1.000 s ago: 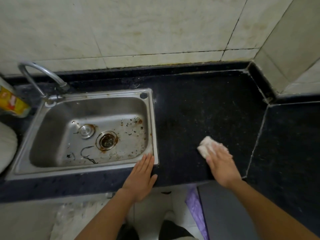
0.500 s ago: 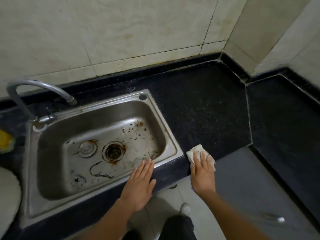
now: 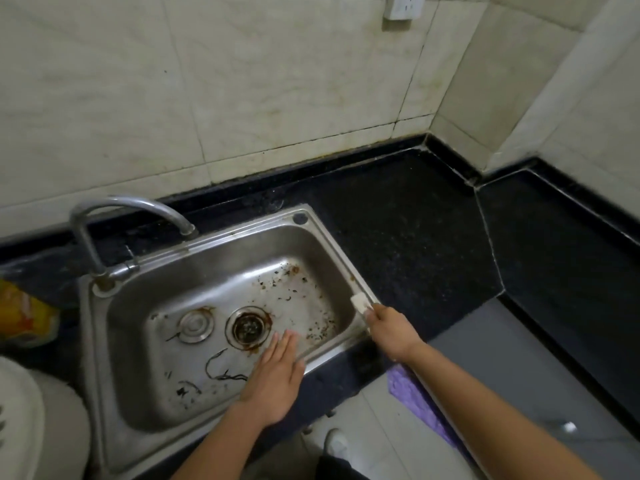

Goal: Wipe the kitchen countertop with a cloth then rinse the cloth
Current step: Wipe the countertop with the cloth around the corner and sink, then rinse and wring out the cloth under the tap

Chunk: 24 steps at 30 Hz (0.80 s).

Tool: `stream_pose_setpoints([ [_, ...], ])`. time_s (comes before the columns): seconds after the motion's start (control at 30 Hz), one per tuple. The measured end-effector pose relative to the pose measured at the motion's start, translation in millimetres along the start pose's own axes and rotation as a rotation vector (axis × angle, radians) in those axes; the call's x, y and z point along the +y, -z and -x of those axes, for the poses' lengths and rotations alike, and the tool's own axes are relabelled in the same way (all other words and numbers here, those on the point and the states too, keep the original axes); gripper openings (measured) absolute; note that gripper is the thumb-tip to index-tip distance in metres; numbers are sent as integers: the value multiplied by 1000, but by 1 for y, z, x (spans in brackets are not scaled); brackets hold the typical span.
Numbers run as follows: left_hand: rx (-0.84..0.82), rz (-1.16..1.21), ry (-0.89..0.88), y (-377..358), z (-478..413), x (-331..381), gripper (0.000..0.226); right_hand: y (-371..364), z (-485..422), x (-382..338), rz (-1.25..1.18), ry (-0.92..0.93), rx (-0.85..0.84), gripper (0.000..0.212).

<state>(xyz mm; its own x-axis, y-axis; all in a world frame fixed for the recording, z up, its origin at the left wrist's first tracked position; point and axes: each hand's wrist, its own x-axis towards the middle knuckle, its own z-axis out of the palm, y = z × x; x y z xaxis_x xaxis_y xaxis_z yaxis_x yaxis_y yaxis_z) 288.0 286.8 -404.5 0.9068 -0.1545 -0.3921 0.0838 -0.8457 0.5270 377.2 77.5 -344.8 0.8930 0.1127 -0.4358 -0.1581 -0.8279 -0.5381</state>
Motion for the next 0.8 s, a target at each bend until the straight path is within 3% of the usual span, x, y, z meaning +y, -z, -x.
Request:
stream_pose_setpoints([
  [0.17, 108, 36, 144, 35, -3, -31, 57, -16, -24, -77, -264, 19, -312, 25],
  [0.27, 190, 97, 256, 53, -9, -56, 57, -33, -44, -114, -204, 89, -420, 32],
  [0.33, 252, 162, 335, 64, -13, -77, 55, -42, -60, -137, -172, 109, -436, 35],
  [0.47, 450, 332, 487, 90, -15, -106, 43, -62, -92, -171, -334, 27, -478, 25],
  [0.6, 604, 509, 657, 129, -32, -130, 53, -79, -119, -196, -482, -123, -555, 29],
  [0.8, 707, 682, 696, 187, -64, -160, 61, -100, -137, -219, -642, -220, -546, 24],
])
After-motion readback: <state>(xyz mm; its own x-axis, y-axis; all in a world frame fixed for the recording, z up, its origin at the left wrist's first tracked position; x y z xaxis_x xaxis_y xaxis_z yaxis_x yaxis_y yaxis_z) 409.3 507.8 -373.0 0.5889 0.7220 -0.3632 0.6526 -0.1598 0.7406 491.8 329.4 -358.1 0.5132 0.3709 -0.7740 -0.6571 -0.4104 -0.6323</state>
